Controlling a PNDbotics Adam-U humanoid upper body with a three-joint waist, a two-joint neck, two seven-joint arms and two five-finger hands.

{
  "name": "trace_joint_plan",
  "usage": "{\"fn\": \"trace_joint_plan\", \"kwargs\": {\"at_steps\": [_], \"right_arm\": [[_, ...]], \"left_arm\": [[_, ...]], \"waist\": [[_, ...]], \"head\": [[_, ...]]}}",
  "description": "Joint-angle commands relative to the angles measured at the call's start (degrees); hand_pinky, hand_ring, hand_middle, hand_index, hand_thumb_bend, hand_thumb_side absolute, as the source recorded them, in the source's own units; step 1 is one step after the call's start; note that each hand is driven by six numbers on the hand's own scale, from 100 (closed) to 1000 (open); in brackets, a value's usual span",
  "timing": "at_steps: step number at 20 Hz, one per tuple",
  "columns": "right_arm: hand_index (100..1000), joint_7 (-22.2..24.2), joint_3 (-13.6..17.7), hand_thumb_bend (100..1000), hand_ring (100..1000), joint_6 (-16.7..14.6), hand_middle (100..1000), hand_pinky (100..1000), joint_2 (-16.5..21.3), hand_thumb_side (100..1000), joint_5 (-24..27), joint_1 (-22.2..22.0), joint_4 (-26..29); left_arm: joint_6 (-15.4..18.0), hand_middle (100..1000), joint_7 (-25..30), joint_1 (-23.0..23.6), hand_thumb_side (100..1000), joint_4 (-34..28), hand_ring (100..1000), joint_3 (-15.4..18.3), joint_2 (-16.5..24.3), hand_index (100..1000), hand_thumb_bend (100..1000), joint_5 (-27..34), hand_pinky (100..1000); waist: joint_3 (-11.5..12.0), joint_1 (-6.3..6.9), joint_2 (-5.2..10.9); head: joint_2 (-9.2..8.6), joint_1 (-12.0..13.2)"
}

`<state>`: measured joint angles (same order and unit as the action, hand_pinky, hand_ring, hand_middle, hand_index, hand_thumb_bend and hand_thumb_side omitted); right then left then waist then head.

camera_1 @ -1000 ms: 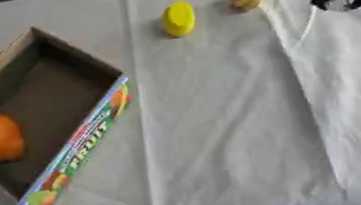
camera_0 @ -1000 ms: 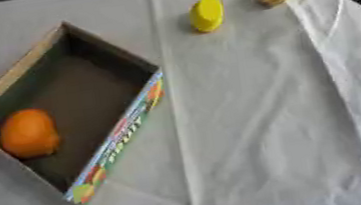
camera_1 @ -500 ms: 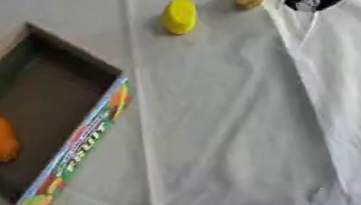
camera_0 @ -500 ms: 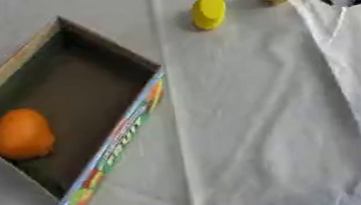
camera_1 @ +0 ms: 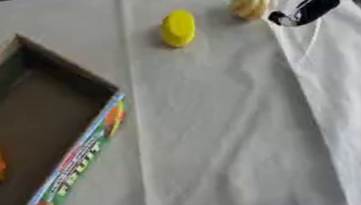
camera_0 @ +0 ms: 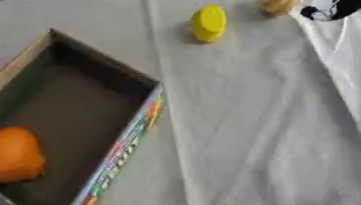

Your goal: Pick up objects on the table and place them in the box.

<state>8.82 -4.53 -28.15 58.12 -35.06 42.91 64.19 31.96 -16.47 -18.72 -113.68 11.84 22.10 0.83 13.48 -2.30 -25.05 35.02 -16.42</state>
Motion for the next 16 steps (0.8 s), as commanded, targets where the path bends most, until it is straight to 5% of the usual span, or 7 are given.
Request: {"fn": "trace_joint_plan", "kwargs": {"at_steps": [1,16], "right_arm": [[966,-1.8,1.3,333,1000,0.7,853,948,2.2,270,-1.2,1.3,0.4],[966,-5.8,3.1,327,1000,2.3,859,948,2.7,296,-5.5,1.3,-0.1]], "left_arm": [[0.0,746,0.4,-0.6,476,-0.9,787,0.0,0.8,867,100,0.1,812],[0.5,746,1.0,-1.7,513,-0.9,788,0.2,0.1,866,100,-0.2,812]], "waist": [[0.2,0.04,0.83],[0.9,-0.51,-3.44]], "head": [[-1.49,-0.5],[-3.89,-1.5]]}}
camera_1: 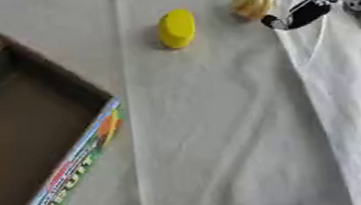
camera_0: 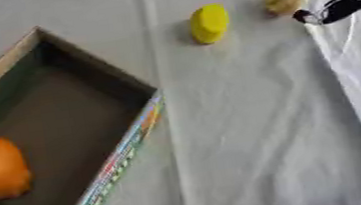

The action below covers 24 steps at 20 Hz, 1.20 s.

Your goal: Pick up objects on the table and place them in the box.

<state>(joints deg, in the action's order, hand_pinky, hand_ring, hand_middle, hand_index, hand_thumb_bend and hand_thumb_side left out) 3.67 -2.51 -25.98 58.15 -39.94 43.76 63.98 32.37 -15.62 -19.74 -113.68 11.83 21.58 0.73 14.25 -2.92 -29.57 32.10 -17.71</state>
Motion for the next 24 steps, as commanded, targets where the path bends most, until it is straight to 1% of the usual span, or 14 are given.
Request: {"fn": "trace_joint_plan", "kwargs": {"at_steps": [1,5,7,8,10,11,13,15,16,18,21,23,24], "right_arm": [[966,-0.8,1.2,318,1000,0.2,857,948,2.7,292,-0.7,0.5,0.1],[965,-1.6,1.9,321,1000,0.7,857,947,3.0,314,-1.0,0.3,-0.1],[962,-2.1,2.2,292,1000,1.1,854,944,3.2,314,-1.6,0.1,-0.3],[954,-2.4,2.3,208,1000,1.2,842,939,3.2,300,-1.7,0.1,-0.4],[928,-2.7,2.4,100,1000,1.3,817,916,3.0,269,-1.3,0.1,-0.7],[912,-3.0,2.4,100,1000,1.4,805,902,2.9,264,-0.9,0.1,-0.8],[838,-4.0,2.4,100,1000,1.5,728,858,2.8,252,-0.2,0.1,-0.7],[743,-5.2,2.2,100,1000,1.3,621,820,2.6,235,0.5,0.2,-0.5],[672,-5.8,2.1,100,992,1.1,545,801,2.6,213,1.0,0.1,-0.5],[624,-6.1,1.7,100,974,0.7,496,791,2.3,205,3.2,0.2,-0.4],[572,-5.2,1.3,100,946,0.1,450,785,2.3,188,6.7,0.4,0.4],[525,-5.2,1.5,100,909,0.0,400,770,2.5,170,8.8,0.6,1.1],[490,-5.6,1.6,100,878,0.1,362,754,2.5,220,9.8,0.6,1.5]], "left_arm": [[0.1,746,0.2,-0.8,516,-0.9,788,0.1,0.6,866,100,-0.1,812],[0.2,746,0.4,-1.0,531,-0.9,787,0.1,0.4,865,100,-0.2,812],[0.2,745,0.4,-1.1,535,-0.9,787,0.1,0.2,865,100,-0.2,812],[0.2,745,0.4,-1.1,542,-0.9,787,0.1,0.2,864,100,-0.3,812],[0.1,745,0.4,-1.1,549,-0.9,786,0.1,0.0,864,100,-0.3,812],[0.1,745,0.5,-1.1,549,-0.9,787,0.1,0.0,864,100,-0.3,812],[0.1,745,0.6,-1.2,550,-0.9,787,0.0,-0.1,864,100,-0.3,812],[0.1,745,0.8,-1.2,559,-0.9,786,-0.1,-0.2,863,100,-0.3,812],[0.0,744,0.9,-1.2,565,-0.9,786,-0.1,-0.2,860,100,-0.3,812],[-0.1,745,1.2,-0.9,564,-0.9,789,-0.1,-0.2,860,100,-0.4,813],[-0.2,746,1.4,-0.7,560,-0.9,789,-0.1,-0.1,860,100,-0.2,813],[-0.3,746,1.5,-0.6,555,-0.9,789,-0.1,0.0,860,100,-0.1,814],[-0.3,746,1.5,-0.6,551,-0.9,790,-0.1,0.1,861,100,-0.1,814]], "waist": [[0.2,0.09,0.82],[0.8,-0.18,-0.19],[1.1,-0.28,-0.65],[1.1,-0.3,-0.83],[1.2,-0.33,-1.15],[1.2,-0.34,-1.27],[1.2,-0.35,-1.4],[1.3,-0.37,-1.43],[1.4,-0.37,-1.41],[1.3,-0.37,-1.19],[1.1,-0.46,-0.65],[1.0,-0.53,-0.24],[0.9,-0.57,-0.02]], "head": [[-1.16,-0.4],[-1.99,-1.0],[-2.43,-1.2],[-2.6,-1.3],[-2.77,-1.5],[-2.84,-1.6],[-2.86,-1.7],[-2.83,-1.8],[-2.78,-1.9],[-2.37,-1.9],[-1.68,-1.8],[-1.25,-1.6],[-1.02,-1.6]]}}
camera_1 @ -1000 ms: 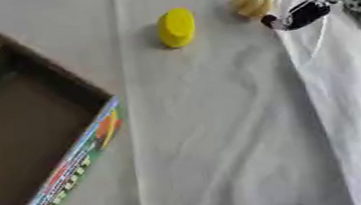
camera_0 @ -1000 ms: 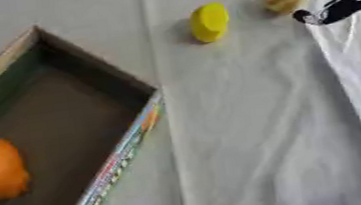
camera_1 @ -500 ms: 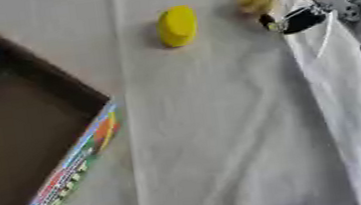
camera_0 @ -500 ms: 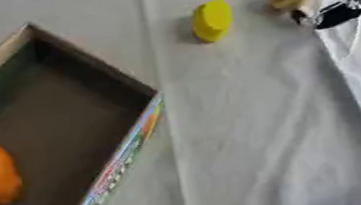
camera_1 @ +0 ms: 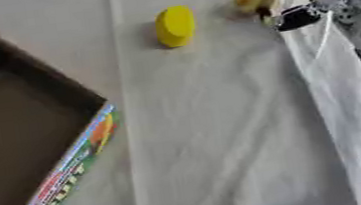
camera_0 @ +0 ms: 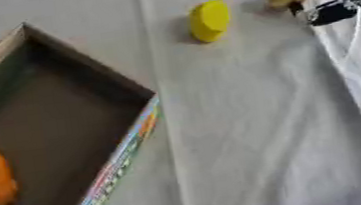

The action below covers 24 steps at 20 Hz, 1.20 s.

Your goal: Pick up objects on the table and place them in the box.

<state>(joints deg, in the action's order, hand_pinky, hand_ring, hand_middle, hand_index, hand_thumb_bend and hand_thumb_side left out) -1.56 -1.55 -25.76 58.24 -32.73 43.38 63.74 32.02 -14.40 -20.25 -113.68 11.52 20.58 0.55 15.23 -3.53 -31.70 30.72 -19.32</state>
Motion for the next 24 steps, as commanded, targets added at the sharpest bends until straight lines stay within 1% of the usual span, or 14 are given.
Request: {"fn": "trace_joint_plan", "kwargs": {"at_steps": [1,2,4,6,11,14,15,16,17,18,19,20,21,24], "right_arm": [[465,-1.2,0.9,100,851,0.0,333,735,2.5,142,3.6,1.0,2.2],[461,-2.1,1.0,100,838,0.1,327,725,2.6,132,4.7,1.0,2.9],[469,-3.5,1.1,100,824,-0.2,335,712,2.9,103,7.1,0.7,4.9],[477,-3.6,0.8,100,814,-1.2,345,708,3.6,100,9.9,0.3,8.4],[483,-1.0,-0.4,100,787,-1.8,354,694,5.1,100,17.3,-0.2,18.4],[494,1.7,-2.0,100,783,-1.3,367,694,5.2,100,19.6,-0.1,23.8],[500,2.6,-2.6,100,761,-1.2,377,687,4.7,100,20.0,0.4,25.7],[500,3.3,-3.2,100,755,-0.9,378,685,3.7,100,20.1,1.2,27.6],[502,4.1,-4.0,100,735,-0.6,382,681,2.3,100,20.0,2.5,29.3],[502,4.9,-5.0,100,726,-0.1,384,680,0.6,100,19.6,4.0,30.7],[505,5.7,-6.1,100,700,0.2,390,675,-1.4,100,18.8,5.7,31.8],[505,6.5,-7.3,100,700,0.4,390,674,-3.4,100,17.8,7.3,32.3],[505,7.3,-8.6,100,687,0.4,393,675,-5.7,100,17.1,9.0,32.6],[506,9.4,-11.6,100,686,0.1,393,680,-12.4,100,15.0,13.4,31.5]], "left_arm": [[0.1,746,0.3,0.0,582,-0.9,790,0.3,1.2,861,100,0.1,814],[0.1,747,0.2,0.0,540,-0.9,790,0.3,1.3,861,100,0.1,814],[0.1,747,0.2,0.0,530,-0.9,790,0.2,1.6,861,100,0.2,814],[0.0,747,0.2,0.2,522,-0.9,791,0.2,1.9,862,100,0.3,814],[0.0,749,0.3,0.4,489,-0.9,793,-0.1,2.8,864,100,0.9,815],[0.3,749,0.1,-0.2,454,-0.9,795,-0.4,3.6,864,100,1.4,815],[0.5,751,0.0,-0.8,413,-0.9,797,-0.5,4.0,866,100,1.7,816],[0.9,752,-0.1,-1.4,401,-0.9,797,-0.7,4.5,866,100,2.0,816],[1.4,754,-0.4,-2.3,357,-0.9,801,-0.9,5.0,870,142,2.3,818],[2.0,755,-0.8,-3.1,345,-0.9,802,-1.1,5.5,871,160,2.7,818],[2.7,758,-1.3,-4.1,295,-0.9,807,-1.3,6.1,876,232,3.1,820],[3.3,759,-1.8,-4.9,290,-0.9,807,-1.5,6.6,876,239,3.5,820],[4.0,762,-2.1,-5.8,253,-0.9,812,-1.8,7.2,879,282,3.7,822],[5.5,765,-2.4,-7.4,229,-0.9,816,-2.9,8.2,881,303,4.0,824]], "waist": [[-0.1,0.0,2.38],[-0.2,-0.02,2.69],[-0.4,0.0,3.31],[-0.8,0.1,4.11],[-1.5,0.33,6.56],[-1.6,0.52,8.08],[-1.5,0.6,8.64],[-1.4,0.68,9.17],[-1.2,0.81,9.76],[-1.1,0.94,10.25],[-0.8,1.1,10.82],[-0.5,1.23,11.27],[-0.2,1.38,11.71],[0.8,1.69,12.53]], "head": [[0.64,0.1],[0.92,0.1],[1.55,0.3],[2.27,0.5],[4.11,1.0],[5.37,0.8],[5.91,0.7],[6.43,0.6],[6.94,0.3],[7.33,0.0],[7.8,-0.6],[8.22,-1.0],[8.65,-1.6],[9.65,-2.9]]}}
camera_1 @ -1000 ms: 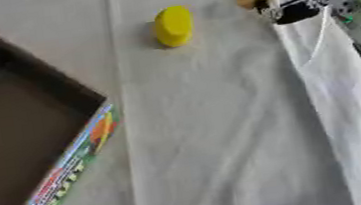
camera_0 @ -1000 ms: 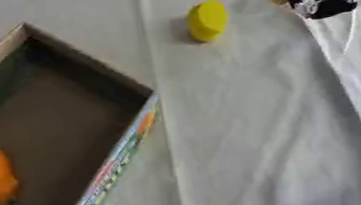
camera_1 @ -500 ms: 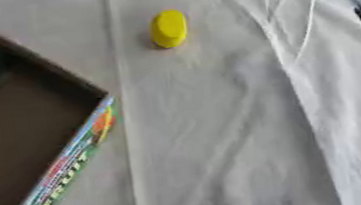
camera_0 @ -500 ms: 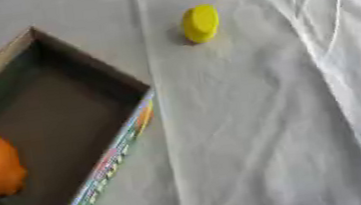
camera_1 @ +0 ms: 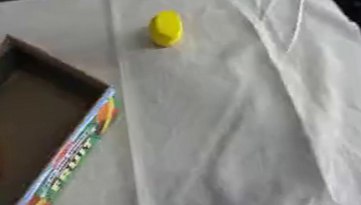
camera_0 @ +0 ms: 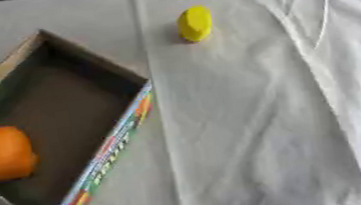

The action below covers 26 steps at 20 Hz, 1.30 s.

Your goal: Pick up objects on the table and place them in the box.

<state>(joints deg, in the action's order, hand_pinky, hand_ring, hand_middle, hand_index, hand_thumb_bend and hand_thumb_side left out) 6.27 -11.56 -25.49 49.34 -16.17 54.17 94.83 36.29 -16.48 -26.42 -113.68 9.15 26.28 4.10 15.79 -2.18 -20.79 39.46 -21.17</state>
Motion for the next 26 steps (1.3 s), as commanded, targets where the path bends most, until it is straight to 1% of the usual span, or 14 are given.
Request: {"fn": "trace_joint_plan", "kwargs": {"at_steps": [1,4,5,8,11,15,20,23,26], "right_arm": [[506,2.1,-2.3,100,682,-0.3,394,679,-5.4,100,-2.0,3.7,-0.2],[508,3.4,-4.1,100,682,-0.9,396,681,-10.2,100,-3.2,6.2,-1.8],[509,3.8,-4.7,100,697,-1.1,395,683,-11.5,100,-3.5,6.8,-2.3],[513,5.4,-6.2,100,703,-1.7,400,686,-15.1,100,-4.3,7.9,-4.0],[515,6.7,-7.1,100,736,-2.3,398,690,-18.1,100,-5.9,7.8,-5.8],[522,7.5,-7.9,100,745,-3.0,405,691,-21.4,100,-10.5,6.9,-8.8],[522,4.6,-8.0,100,747,-3.5,405,691,-24.2,100,-18.3,6.0,-13.7],[523,2.5,-8.3,100,763,-3.5,405,694,-25.4,100,-22.3,4.9,-15.8],[528,1.3,-8.6,100,768,-3.9,410,697,-25.9,100,-25.1,4.0,-17.2]], "left_arm": [[1.5,766,-0.3,-1.5,221,-0.9,817,-0.8,2.8,882,308,0.4,825],[1.8,767,-0.4,-1.5,219,-0.9,818,-1.1,3.5,882,307,0.8,828],[1.8,768,-0.5,-1.4,219,-0.9,818,-1.2,3.9,882,302,0.9,829],[2.2,768,-0.6,-0.8,214,-0.9,819,-1.1,4.9,883,298,1.1,830],[2.5,768,-1.1,0.3,226,-0.9,818,-0.9,5.5,882,277,1.0,831],[2.9,768,-1.6,0.8,226,-0.9,819,-0.9,5.8,882,274,1.3,831],[3.9,769,-2.6,0.9,201,-0.9,820,-0.9,6.6,883,296,1.3,831],[4.1,769,-3.3,1.1,207,-0.9,820,-0.8,6.7,883,295,1.2,831],[3.9,769,-3.4,1.1,214,-0.9,820,-1.0,6.6,882,282,1.2,831]], "waist": [[0.7,0.42,1.81],[2.0,0.49,2.2],[2.5,0.44,2.26],[3.7,0.25,2.24],[4.6,0.21,2.06],[5.9,0.16,1.62],[9.4,0.45,1.24],[10.0,0.49,1.21],[9.7,0.42,1.23]], "head": [[1.26,-1.5],[2.01,-2.8],[2.15,-3.2],[2.28,-4.2],[2.25,-5.0],[2.02,-6.2],[1.94,-8.8],[1.73,-9.2],[1.75,-9.0]]}}
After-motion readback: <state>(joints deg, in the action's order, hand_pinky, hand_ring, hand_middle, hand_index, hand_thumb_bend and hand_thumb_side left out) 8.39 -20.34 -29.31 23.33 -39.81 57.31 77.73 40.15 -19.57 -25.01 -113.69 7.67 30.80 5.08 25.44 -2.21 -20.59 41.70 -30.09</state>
